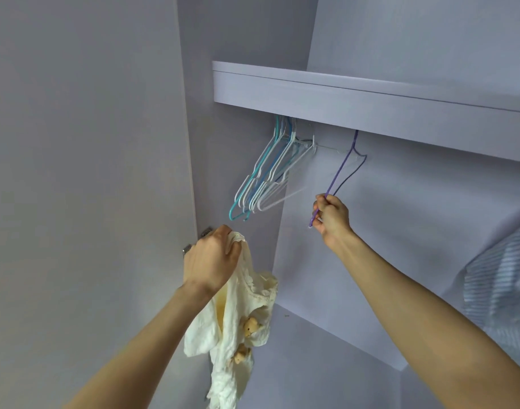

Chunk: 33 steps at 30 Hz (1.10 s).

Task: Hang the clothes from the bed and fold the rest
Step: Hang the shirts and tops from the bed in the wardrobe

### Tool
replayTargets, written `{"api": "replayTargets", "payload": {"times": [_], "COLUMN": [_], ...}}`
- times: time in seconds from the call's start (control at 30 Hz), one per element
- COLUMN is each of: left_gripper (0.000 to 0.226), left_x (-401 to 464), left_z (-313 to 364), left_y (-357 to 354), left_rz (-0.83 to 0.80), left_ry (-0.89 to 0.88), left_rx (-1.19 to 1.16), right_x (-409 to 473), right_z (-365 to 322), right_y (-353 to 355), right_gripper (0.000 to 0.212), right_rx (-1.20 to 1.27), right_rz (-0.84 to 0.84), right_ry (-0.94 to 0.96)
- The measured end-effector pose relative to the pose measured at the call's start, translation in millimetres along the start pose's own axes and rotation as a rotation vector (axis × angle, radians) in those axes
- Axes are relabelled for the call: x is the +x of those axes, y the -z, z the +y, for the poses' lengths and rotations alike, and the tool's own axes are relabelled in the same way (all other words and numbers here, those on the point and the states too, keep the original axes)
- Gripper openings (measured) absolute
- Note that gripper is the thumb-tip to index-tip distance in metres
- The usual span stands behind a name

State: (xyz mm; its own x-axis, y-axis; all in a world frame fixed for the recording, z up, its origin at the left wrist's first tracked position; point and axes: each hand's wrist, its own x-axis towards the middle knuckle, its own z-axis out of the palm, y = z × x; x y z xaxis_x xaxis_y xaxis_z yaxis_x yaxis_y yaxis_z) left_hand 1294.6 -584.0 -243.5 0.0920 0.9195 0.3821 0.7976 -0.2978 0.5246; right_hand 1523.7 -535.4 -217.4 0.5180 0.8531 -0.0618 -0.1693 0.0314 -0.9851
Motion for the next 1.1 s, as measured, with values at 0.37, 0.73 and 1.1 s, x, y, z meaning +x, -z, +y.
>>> {"api": "replayTargets", "payload": {"times": [0.37,0.73,1.1], "left_gripper": [0.017,0.021,0.023], "left_x": [-23,-54,-57], "left_z": [24,36,29], "left_y": [-8,-12,-19], "left_rz": [-0.03,0.095,-0.071], "left_ry": [-0.012,-0.093,0.287], "left_rx": [0.01,0.006,-0.3], "right_x": [-45,-131,-151], "right_z": [-9,84,91], "right_y": [49,116,115], "right_gripper": [0.013,0.036,0.033], "right_rx": [-0.339,-0.166,0.036], "right_rz": [-0.081,-0.193,0.248], "right_ry": [0.079,-0.074,0.112]}}
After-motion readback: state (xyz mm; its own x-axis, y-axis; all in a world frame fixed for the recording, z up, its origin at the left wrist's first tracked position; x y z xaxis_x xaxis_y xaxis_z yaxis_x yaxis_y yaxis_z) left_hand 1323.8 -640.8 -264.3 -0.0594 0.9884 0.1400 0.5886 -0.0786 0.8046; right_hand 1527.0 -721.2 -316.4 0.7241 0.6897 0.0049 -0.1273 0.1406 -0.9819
